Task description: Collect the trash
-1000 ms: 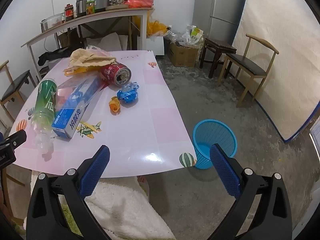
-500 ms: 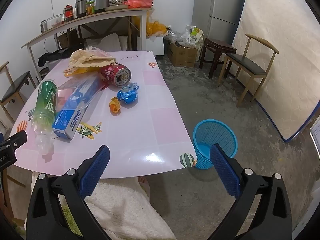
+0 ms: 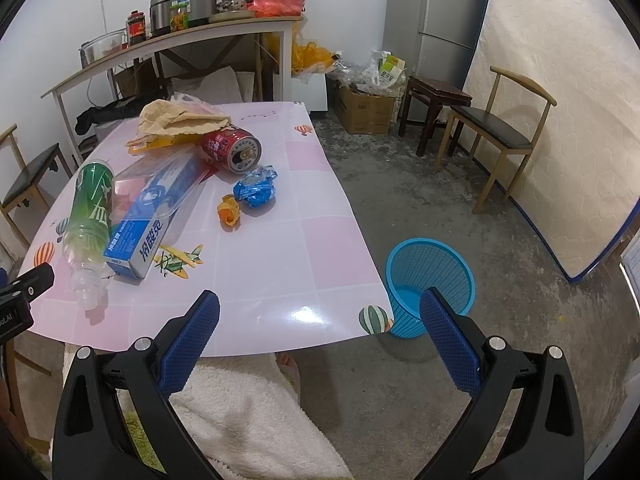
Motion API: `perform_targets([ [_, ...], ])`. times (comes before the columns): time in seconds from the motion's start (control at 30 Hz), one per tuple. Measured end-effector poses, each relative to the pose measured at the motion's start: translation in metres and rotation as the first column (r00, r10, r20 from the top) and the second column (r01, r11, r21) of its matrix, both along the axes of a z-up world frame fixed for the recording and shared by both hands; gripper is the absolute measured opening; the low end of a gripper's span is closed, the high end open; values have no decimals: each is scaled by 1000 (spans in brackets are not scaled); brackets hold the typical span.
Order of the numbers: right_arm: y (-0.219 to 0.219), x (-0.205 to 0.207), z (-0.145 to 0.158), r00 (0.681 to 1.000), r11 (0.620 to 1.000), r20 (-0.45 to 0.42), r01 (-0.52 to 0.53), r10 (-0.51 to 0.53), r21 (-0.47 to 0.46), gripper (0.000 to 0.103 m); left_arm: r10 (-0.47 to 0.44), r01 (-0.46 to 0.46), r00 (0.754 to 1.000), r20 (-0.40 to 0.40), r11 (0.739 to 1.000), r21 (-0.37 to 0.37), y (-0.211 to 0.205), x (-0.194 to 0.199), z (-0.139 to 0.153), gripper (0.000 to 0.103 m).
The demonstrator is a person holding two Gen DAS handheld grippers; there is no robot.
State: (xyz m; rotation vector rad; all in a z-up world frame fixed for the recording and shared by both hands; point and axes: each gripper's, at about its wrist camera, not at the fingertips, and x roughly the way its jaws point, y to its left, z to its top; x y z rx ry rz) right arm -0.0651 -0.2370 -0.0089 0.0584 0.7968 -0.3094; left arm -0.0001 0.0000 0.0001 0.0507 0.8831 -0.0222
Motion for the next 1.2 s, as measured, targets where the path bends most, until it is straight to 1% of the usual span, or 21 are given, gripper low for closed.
perform_targets([
  [1.1,1,2,0,1000,1000,6,-3,3,4,98,0,0,1000,-1,1000,2,0,0,0,94],
  [1.2,3,4,3,1000,1000,7,-7,7,5,98,1,-1,1000,-1,1000,4,0,0,0,94],
])
